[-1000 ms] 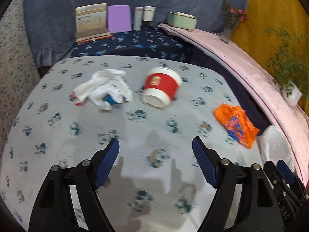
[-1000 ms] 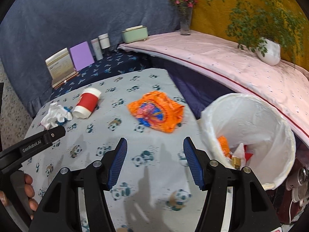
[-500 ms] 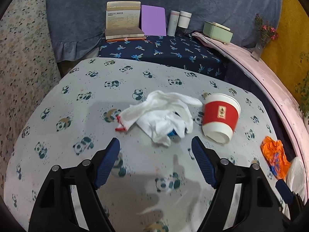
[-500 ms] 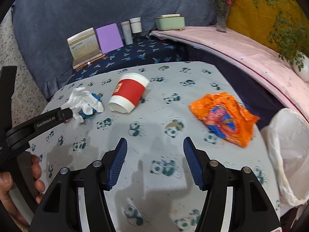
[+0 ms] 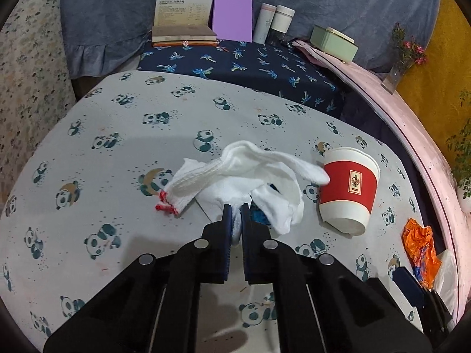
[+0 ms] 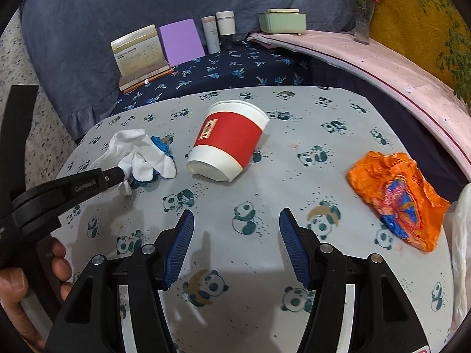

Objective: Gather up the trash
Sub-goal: 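Grasp the blue tape measure with the right tool while the left tool grasps the white glove, then carry the tape measure and glove over the trash bin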

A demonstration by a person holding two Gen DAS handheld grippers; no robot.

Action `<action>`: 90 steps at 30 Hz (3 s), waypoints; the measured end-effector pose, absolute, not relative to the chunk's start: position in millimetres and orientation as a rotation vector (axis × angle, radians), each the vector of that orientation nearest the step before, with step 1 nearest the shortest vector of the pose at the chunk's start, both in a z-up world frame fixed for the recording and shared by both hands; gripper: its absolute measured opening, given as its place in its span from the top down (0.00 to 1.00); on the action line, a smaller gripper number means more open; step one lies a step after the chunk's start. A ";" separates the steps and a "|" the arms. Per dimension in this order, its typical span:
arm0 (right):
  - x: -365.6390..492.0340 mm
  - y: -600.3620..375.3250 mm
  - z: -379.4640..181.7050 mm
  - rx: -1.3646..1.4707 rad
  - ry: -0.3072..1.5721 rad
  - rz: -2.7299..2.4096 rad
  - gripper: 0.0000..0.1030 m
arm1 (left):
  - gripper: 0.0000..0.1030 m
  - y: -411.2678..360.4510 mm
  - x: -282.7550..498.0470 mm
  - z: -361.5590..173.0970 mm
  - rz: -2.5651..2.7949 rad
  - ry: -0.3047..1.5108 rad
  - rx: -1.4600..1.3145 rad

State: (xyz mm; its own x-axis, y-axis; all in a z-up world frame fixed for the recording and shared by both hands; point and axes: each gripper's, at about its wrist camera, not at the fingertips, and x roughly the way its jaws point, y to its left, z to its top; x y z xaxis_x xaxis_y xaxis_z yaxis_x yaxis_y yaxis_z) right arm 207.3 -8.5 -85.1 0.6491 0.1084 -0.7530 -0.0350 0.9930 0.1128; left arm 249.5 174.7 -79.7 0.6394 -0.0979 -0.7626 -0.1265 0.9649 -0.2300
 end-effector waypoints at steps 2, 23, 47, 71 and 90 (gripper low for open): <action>210.7 -2.0 -84.9 0.084 0.861 0.094 0.43 | 0.95 181.9 243.7 -75.9 0.029 0.871 -0.273; 282.7 93.0 -89.0 0.086 0.853 0.182 0.43 | 0.95 254.4 228.2 -82.1 0.144 0.887 -0.298; 199.5 20.9 -97.3 0.160 0.906 0.111 0.66 | 0.95 179.5 177.8 -77.8 0.010 0.922 -0.241; 73.0 -153.9 -37.5 0.273 0.729 -0.114 0.67 | 0.95 -7.5 108.0 -16.8 -0.277 0.842 -0.067; 20.5 -290.2 -33.1 0.403 0.648 -0.329 0.67 | 0.95 -144.4 93.1 5.4 -0.495 0.811 0.046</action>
